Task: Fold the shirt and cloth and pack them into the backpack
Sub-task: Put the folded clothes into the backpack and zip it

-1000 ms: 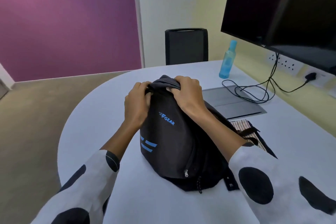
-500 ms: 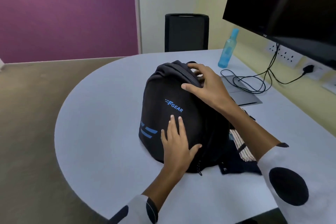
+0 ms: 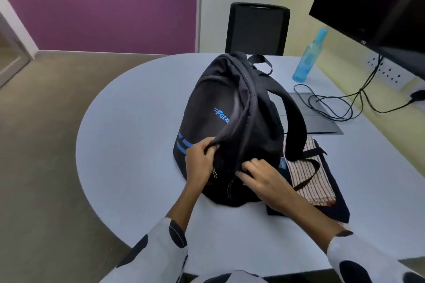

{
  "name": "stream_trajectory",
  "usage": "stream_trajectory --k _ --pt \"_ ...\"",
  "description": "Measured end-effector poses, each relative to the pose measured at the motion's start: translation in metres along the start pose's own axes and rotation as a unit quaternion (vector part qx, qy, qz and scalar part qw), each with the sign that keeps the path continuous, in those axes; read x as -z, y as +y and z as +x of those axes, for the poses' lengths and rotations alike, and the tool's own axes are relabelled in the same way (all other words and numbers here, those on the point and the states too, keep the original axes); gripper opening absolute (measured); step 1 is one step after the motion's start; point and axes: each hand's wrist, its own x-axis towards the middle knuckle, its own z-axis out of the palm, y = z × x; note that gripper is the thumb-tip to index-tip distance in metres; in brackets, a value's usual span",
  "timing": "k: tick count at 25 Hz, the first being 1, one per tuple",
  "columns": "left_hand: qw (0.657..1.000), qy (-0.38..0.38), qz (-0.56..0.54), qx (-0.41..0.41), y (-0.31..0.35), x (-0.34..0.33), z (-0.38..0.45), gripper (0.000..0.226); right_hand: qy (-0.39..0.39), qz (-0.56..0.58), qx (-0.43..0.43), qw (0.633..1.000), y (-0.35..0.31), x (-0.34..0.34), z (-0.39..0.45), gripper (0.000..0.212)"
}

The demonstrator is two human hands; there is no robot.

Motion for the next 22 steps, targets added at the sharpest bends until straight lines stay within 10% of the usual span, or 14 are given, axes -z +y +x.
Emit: stream_trajectory --k 6,13,22 --pt "1.0 0.019 0.011 0.004 0.013 0.018 0.001 0.012 -0.025 -0.004 0.06 0.998 -0.022 -0.032 0.018 0.008" --pt "0.998 0.04 0.023 0.039 0.013 0.037 -0.002 0.013 0.077 0.315 -0.185 0.928 -0.006 -0.006 0.062 0.004" --pt "0.982 0.18 -0.011 -0.059 0.022 0.016 -0.027 0.043 0.149 0.427 -0.242 0.858 0.009 0.031 0.089 0.009"
